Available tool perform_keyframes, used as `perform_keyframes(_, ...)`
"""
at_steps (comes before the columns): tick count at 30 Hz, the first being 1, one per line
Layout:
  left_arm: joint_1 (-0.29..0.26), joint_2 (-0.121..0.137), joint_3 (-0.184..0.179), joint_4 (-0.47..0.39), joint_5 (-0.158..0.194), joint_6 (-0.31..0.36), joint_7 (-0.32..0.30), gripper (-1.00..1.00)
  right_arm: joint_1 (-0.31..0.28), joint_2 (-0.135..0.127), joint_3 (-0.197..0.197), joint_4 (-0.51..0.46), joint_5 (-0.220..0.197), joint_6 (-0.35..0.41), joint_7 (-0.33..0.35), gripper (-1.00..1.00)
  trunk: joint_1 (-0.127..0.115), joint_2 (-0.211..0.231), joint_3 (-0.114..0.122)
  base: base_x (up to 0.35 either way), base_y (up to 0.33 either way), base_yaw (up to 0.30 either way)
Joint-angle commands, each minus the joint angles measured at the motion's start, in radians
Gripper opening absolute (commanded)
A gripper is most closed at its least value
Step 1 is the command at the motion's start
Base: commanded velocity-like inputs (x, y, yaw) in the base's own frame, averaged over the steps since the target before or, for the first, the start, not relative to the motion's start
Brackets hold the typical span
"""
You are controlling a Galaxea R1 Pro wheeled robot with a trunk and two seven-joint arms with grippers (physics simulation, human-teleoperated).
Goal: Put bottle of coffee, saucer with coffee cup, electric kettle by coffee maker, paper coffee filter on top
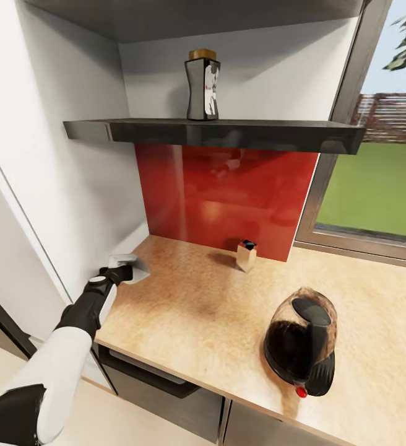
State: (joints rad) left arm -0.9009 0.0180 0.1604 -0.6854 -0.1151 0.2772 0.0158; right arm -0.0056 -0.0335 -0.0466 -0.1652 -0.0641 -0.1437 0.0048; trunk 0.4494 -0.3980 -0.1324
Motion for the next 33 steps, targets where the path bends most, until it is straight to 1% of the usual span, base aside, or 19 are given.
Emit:
perform_keyframes(1,-0.001,0.002,0.003,-0.001,-0.013,0.007,-0.001,-1.00,-0.001,-0.004,-0.004,-0.004,-0.007,-0.004,0.001,1.00,0.001,-0.002,-0.002,0.000,0.000,0.000)
perform_keyframes(5,-0.002,0.003,0.005,-0.001,-0.012,0.009,-0.002,-1.00,-0.001,-0.004,-0.004,-0.016,-0.008,-0.003,0.001,1.00,0.001,-0.002,-0.002,0.000,0.000,0.000)
perform_keyframes(7,-0.005,0.004,0.004,-0.002,-0.012,0.019,-0.002,-1.00,-0.001,-0.002,-0.004,-0.018,-0.009,-0.003,0.000,1.00,0.001,-0.002,-0.002,0.000,0.000,0.000)
perform_keyframes(10,-0.009,0.004,0.004,-0.003,-0.012,0.053,-0.002,-1.00,-0.001,0.002,-0.005,-0.018,-0.011,-0.002,-0.001,1.00,0.001,-0.002,-0.002,0.000,0.000,0.000)
perform_keyframes(17,-0.005,0.009,0.005,-0.003,-0.012,0.067,-0.011,-1.00,-0.001,0.001,-0.007,-0.018,-0.010,-0.002,-0.002,1.00,0.001,-0.002,-0.002,-0.030,0.000,0.000)
perform_keyframes(22,-0.004,0.011,0.005,-0.003,-0.013,0.067,-0.041,-1.00,-0.001,-0.005,-0.006,-0.017,-0.008,-0.004,-0.004,1.00,0.001,-0.002,-0.002,-0.274,0.000,0.000)
perform_keyframes(28,-0.003,0.011,0.005,-0.008,-0.013,0.068,-0.049,-1.00,-0.001,-0.009,-0.007,-0.017,-0.008,-0.001,-0.003,1.00,0.001,-0.002,-0.002,-0.328,0.018,-0.012)
perform_keyframes(33,-0.003,0.011,0.005,-0.011,-0.013,0.067,-0.049,-1.00,-0.001,-0.008,-0.007,-0.018,-0.008,0.001,-0.003,1.00,0.001,-0.002,-0.003,-0.334,0.100,-0.183)
